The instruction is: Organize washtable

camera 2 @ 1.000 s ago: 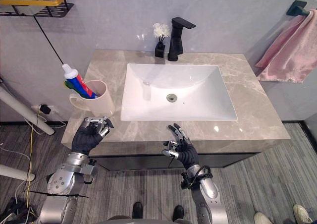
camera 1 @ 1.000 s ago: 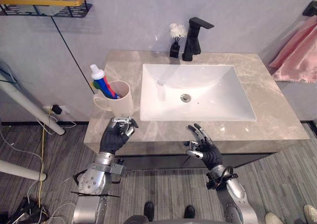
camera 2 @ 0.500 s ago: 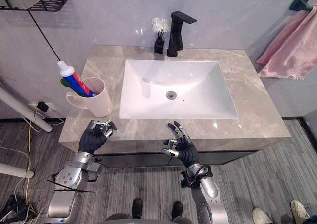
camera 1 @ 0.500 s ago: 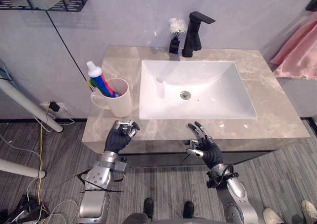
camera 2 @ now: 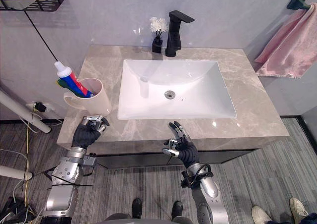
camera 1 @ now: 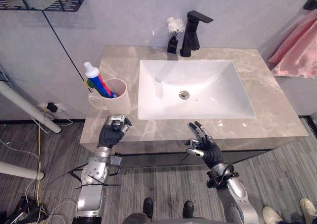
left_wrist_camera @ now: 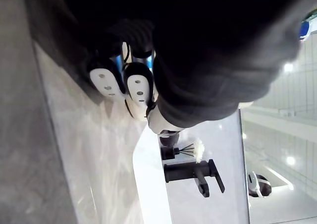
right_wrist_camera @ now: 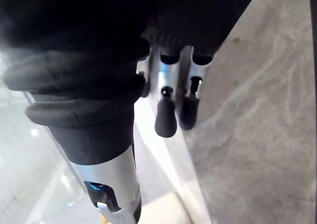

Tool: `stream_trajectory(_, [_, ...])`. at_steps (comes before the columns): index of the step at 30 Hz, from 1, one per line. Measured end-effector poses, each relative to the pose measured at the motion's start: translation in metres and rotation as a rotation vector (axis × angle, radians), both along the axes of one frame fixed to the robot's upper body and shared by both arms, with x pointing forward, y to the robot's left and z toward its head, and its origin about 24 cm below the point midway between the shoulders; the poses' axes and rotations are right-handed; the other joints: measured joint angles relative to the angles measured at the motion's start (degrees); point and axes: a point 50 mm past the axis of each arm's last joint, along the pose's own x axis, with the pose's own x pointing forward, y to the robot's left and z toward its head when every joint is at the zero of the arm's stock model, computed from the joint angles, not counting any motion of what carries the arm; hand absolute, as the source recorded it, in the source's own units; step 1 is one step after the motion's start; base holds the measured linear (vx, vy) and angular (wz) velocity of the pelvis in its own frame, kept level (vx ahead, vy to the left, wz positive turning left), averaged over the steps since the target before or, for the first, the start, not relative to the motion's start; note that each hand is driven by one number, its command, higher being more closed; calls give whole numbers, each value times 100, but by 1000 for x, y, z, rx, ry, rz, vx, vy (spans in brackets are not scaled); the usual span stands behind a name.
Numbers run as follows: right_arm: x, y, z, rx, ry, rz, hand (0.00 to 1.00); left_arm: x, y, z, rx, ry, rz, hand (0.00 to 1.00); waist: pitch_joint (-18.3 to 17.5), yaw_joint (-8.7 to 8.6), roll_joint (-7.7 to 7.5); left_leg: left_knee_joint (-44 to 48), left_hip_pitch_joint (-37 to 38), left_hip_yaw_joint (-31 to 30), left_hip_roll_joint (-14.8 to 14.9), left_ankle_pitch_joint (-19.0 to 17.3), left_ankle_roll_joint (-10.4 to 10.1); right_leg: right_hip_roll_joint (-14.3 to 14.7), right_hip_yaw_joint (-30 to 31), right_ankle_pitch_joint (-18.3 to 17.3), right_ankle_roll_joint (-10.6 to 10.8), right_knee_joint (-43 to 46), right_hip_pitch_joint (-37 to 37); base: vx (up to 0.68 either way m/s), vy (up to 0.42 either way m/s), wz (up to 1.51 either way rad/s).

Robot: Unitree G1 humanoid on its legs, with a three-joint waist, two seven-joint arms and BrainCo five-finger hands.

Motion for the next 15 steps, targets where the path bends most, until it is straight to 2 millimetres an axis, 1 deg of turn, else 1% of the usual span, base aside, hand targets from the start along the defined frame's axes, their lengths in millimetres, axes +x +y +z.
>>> stream_trajectory(9, [0, -4, 0, -1, 2, -13, 0, 1, 25, 0, 14, 2, 118, 100, 24, -7, 2, 110, 0, 48, 0, -102, 13, -4, 48, 3, 4, -1, 28, 0, 0, -2])
stream_trajectory(15, [0, -6, 2, 2, -11, -11, 0, 5, 26, 5, 17, -22, 129, 100, 108, -3, -9, 109, 0, 51, -1, -103, 13, -5, 49, 3, 4, -2, 25, 0, 0, 0])
